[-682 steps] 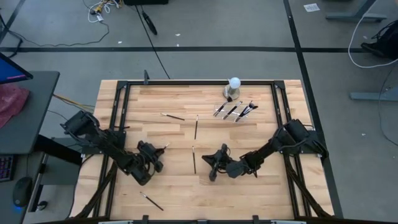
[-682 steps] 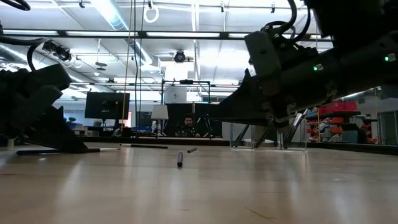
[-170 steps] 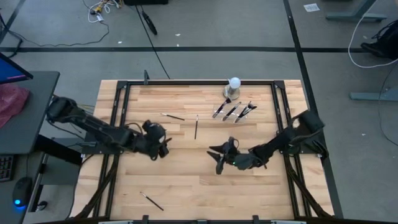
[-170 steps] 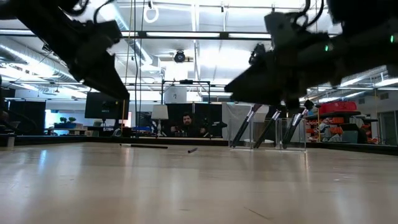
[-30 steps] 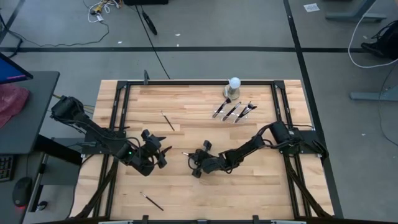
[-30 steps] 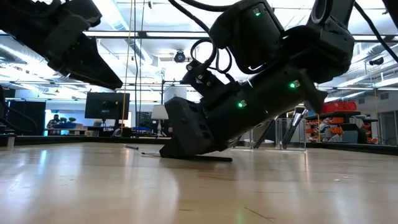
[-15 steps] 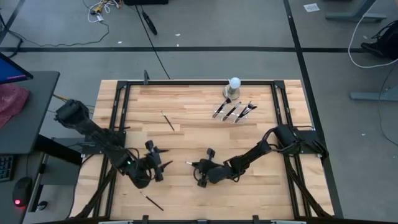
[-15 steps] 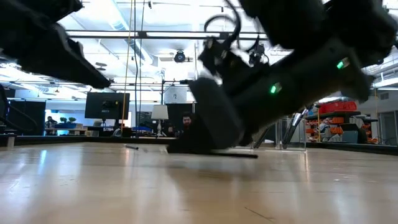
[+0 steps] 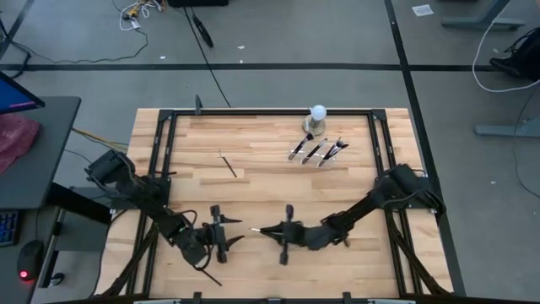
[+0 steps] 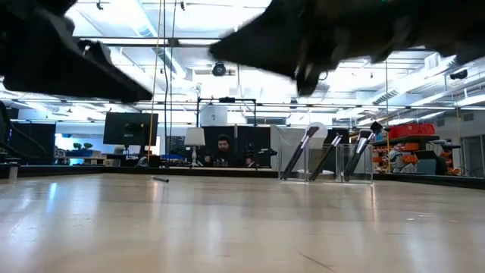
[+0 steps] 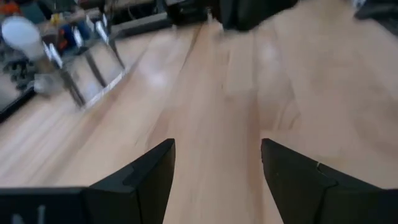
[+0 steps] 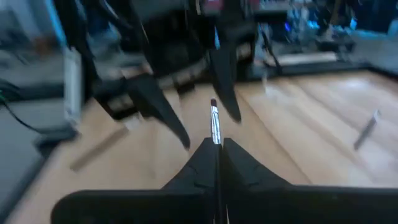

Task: Put items in baskets/containers
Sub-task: Put the eyeshadow brush into the transparent organizer

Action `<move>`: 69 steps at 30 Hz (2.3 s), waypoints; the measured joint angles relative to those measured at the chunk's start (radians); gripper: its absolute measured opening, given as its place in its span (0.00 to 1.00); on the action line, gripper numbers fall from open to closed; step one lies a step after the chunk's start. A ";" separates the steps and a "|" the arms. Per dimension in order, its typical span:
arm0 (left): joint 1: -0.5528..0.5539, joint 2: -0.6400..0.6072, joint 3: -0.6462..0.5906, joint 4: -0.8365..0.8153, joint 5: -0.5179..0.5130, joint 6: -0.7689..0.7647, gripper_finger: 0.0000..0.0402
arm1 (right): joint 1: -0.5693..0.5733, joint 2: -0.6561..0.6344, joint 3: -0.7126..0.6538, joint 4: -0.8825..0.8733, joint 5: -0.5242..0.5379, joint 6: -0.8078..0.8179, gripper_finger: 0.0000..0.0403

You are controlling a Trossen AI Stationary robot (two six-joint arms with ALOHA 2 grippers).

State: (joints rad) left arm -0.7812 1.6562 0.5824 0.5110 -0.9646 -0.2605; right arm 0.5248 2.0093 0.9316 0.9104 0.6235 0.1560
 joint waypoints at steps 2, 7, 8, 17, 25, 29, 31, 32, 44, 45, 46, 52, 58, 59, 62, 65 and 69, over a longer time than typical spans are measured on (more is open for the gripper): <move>0.007 0.000 0.000 0.082 0.002 0.062 0.59 | 0.003 -0.047 -0.055 0.093 -0.042 -0.024 0.02; 0.057 0.000 0.000 0.329 0.130 0.232 0.59 | 0.002 -0.076 -0.132 0.379 -0.176 -0.111 0.02; 0.069 0.000 0.000 0.382 0.165 0.261 0.59 | 0.002 -0.076 -0.134 0.405 -0.192 -0.124 0.02; 0.157 0.000 0.000 0.670 0.418 0.382 0.59 | 0.001 -0.076 -0.125 0.416 -0.258 -0.149 0.02; 0.196 0.000 0.000 0.738 0.542 0.372 0.59 | 0.001 -0.076 -0.125 0.421 -0.266 -0.149 0.02; 0.196 0.000 0.010 0.737 0.546 0.377 0.59 | 0.001 -0.076 -0.125 0.421 -0.266 -0.154 0.02; 0.196 0.000 0.022 0.736 0.565 0.378 0.59 | 0.001 -0.076 -0.125 0.421 -0.266 -0.154 0.02; 0.196 0.000 0.026 0.732 0.569 0.379 0.58 | 0.001 -0.076 -0.125 0.421 -0.266 -0.154 0.02; 0.221 0.000 0.034 0.719 0.609 0.371 0.39 | 0.001 -0.076 -0.124 0.421 -0.267 -0.154 0.02; 0.224 0.000 0.034 0.719 0.616 0.370 0.38 | 0.001 -0.076 -0.124 0.421 -0.267 -0.154 0.02; 0.226 0.000 0.034 0.719 0.621 0.368 0.37 | 0.001 -0.076 -0.124 0.421 -0.267 -0.154 0.02; 0.230 0.000 0.034 0.719 0.629 0.359 0.31 | 0.000 -0.076 -0.124 0.421 -0.267 -0.155 0.02; 0.235 0.000 0.034 0.719 0.630 0.357 0.24 | -0.003 -0.076 -0.124 0.421 -0.267 -0.154 0.02; 0.236 0.000 0.034 0.719 0.630 0.357 0.22 | -0.005 -0.076 -0.124 0.421 -0.267 -0.153 0.02; 0.235 0.000 0.034 0.720 0.630 0.357 0.16 | -0.009 -0.076 -0.124 0.421 -0.269 -0.144 0.02; 0.235 0.000 0.034 0.720 0.629 0.358 0.10 | -0.009 -0.076 -0.123 0.421 -0.273 -0.138 0.02; 0.235 0.000 0.034 0.719 0.628 0.366 0.02 | -0.009 -0.076 -0.123 0.417 -0.267 -0.137 0.02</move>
State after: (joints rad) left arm -0.5461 1.6558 0.6163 1.2301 -0.3367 0.1051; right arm 0.5159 1.9331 0.8082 1.3274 0.3568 0.0189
